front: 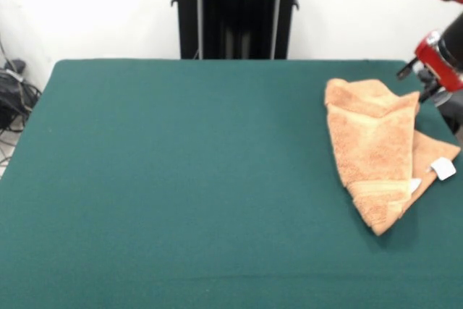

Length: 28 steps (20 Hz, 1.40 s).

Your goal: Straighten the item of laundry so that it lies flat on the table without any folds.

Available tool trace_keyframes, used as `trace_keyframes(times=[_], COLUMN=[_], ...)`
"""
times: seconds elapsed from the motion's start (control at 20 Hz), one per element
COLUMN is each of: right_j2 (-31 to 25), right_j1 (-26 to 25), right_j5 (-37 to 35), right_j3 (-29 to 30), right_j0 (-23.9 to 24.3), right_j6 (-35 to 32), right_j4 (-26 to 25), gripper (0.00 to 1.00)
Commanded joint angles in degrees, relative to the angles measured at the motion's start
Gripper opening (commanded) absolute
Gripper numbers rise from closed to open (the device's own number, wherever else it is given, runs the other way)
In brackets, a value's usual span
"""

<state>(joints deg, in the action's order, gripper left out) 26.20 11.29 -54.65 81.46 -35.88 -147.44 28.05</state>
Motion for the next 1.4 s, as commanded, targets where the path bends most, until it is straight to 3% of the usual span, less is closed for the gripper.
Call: trace_keyframes(times=[0.05, 0.85, 1.3, 1.35, 1.4], right_j2=[-0.9, -2.4, -2.3, -2.2, -2.1], right_j1=[-3.8, -6.5, -6.4, -6.4, -6.4], right_j5=[3.3, 11.0, 11.7, 11.9, 11.7], right_j3=[-1.2, -0.9, -1.1, -1.1, -1.2], right_j0=[1.4, 2.9, 3.2, 3.1, 3.1], right_j6=[-10.6, -8.0, -6.3, -6.3, -6.4], right_j4=[-2.8, -2.4, -3.1, -3.2, -3.2], gripper=[1.0, 1.0, 1.0, 0.0, 0.0])
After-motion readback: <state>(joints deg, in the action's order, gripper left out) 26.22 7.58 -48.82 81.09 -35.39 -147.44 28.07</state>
